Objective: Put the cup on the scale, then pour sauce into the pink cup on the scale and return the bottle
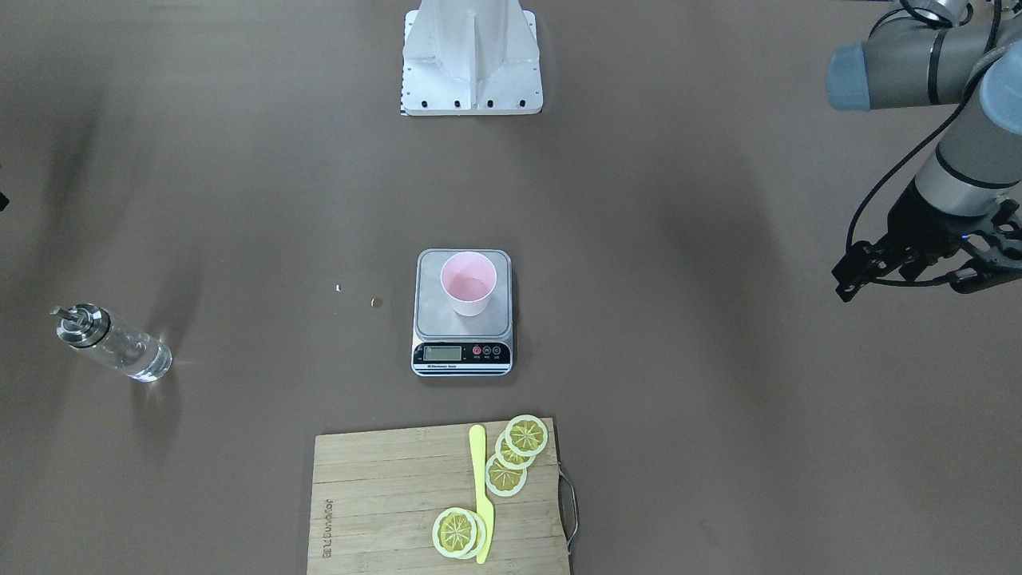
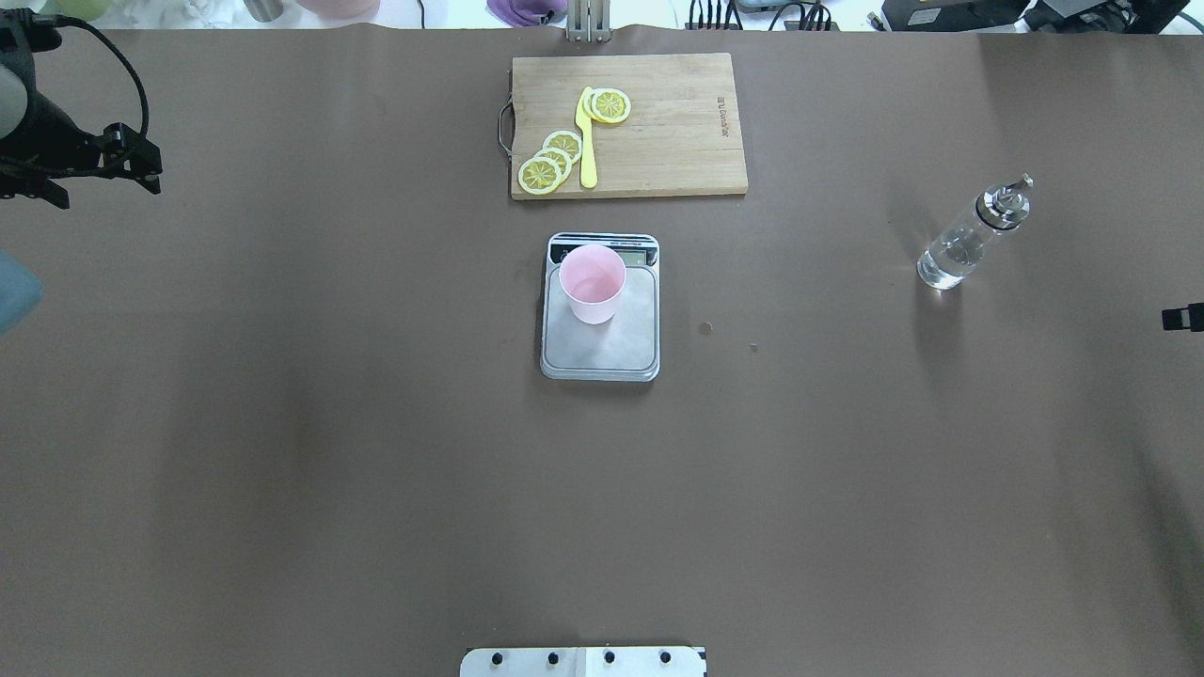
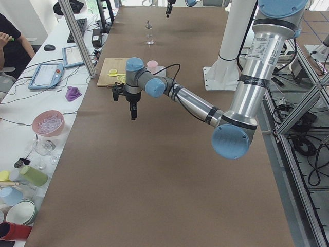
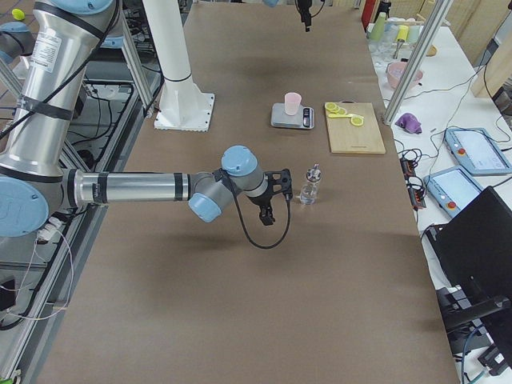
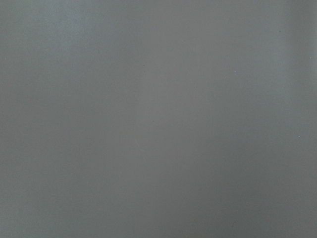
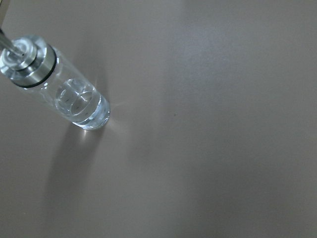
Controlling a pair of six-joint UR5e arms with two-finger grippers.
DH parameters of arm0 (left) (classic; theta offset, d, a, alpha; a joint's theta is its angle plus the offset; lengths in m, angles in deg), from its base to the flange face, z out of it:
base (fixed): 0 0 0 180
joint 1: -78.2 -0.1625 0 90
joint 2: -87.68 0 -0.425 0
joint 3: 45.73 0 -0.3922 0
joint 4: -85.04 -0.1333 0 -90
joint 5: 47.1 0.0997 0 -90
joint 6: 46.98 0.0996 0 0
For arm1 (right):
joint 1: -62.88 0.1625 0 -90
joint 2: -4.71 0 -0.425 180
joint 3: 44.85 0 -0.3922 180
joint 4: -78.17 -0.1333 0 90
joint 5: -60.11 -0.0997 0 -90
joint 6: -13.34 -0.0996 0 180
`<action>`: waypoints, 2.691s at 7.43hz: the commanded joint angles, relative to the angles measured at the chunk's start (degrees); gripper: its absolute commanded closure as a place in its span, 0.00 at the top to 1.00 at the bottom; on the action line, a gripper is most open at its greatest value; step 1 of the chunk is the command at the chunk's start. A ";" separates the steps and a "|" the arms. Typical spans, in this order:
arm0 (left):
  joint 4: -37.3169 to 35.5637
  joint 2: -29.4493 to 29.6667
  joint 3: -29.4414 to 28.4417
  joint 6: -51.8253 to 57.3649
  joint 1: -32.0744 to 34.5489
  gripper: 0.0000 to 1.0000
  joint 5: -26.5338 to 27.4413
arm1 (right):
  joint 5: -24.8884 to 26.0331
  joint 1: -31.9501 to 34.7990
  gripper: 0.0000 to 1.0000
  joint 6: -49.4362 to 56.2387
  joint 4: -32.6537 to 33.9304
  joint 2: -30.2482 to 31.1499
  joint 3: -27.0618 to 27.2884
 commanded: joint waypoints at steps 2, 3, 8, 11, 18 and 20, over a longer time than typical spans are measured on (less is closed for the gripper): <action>-0.17 0.06 1.82 0.09 0.93 0.99 -0.49 | -2.34 6.56 1.00 17.36 27.45 -11.06 0.48; -1.48 0.32 2.53 2.96 2.15 0.99 -0.58 | -2.60 8.14 1.00 23.49 36.94 -14.32 0.57; -8.53 -11.49 0.34 41.68 20.15 0.99 -8.40 | -5.50 13.42 1.00 40.49 63.04 -20.25 1.12; -6.94 -16.81 -3.00 41.40 26.77 0.99 -11.81 | -5.42 17.38 1.00 46.67 63.22 -19.72 -7.50; -6.59 -18.66 -6.78 41.92 27.13 0.99 -12.62 | -4.27 19.41 1.00 45.78 61.29 -17.34 -11.38; -6.59 -18.58 -6.78 41.92 27.13 0.99 -12.62 | -4.27 19.32 1.00 45.78 61.29 -18.04 -11.38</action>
